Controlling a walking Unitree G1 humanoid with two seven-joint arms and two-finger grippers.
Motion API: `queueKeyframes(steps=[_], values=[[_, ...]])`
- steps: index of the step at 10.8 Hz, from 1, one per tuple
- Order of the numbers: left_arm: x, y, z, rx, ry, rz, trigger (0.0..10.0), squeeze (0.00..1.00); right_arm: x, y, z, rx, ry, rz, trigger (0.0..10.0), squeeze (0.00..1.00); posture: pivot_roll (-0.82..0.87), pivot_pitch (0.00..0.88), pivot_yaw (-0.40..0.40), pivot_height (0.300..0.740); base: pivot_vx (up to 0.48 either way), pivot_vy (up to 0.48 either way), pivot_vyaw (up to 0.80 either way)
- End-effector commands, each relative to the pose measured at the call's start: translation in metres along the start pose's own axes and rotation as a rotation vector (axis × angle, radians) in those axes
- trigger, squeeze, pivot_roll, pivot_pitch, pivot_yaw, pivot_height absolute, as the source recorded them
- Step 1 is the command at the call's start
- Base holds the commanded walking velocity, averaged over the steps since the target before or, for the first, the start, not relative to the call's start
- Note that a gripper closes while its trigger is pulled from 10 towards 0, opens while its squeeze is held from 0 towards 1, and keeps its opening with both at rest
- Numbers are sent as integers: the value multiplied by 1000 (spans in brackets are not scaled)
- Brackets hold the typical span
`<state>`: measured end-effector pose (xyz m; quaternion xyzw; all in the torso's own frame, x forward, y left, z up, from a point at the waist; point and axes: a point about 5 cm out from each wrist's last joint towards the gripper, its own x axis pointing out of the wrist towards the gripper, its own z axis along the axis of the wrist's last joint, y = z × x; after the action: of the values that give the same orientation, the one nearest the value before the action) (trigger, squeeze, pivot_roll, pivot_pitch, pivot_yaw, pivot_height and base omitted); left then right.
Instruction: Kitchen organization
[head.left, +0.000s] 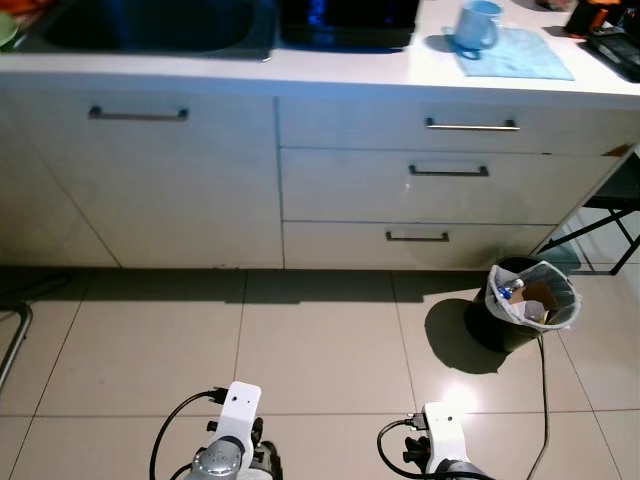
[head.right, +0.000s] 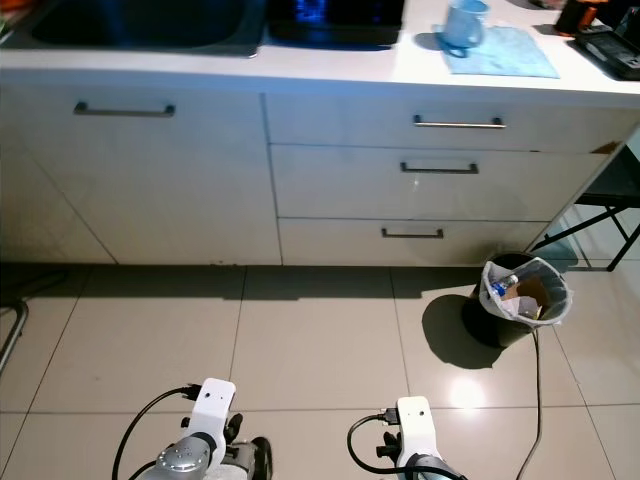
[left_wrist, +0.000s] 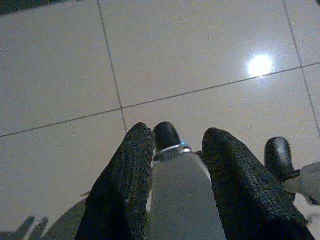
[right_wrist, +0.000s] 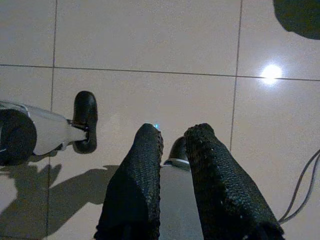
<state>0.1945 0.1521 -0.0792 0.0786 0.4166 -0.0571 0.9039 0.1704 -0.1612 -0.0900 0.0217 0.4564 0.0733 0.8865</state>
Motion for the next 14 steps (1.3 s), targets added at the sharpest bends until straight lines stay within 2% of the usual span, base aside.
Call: queueKeyframes(steps=[1,14], values=[[0,0,-3,-7,12,2,10000,0,-1,-1,-3,0,19,4,10000,0,65,165,-22,740,0,300,0],[0,-1,-1,-7,8,-1,10000,0,-1,-2,-2,-2,14,14,10000,0,63,156,-29,740,0,303,0]])
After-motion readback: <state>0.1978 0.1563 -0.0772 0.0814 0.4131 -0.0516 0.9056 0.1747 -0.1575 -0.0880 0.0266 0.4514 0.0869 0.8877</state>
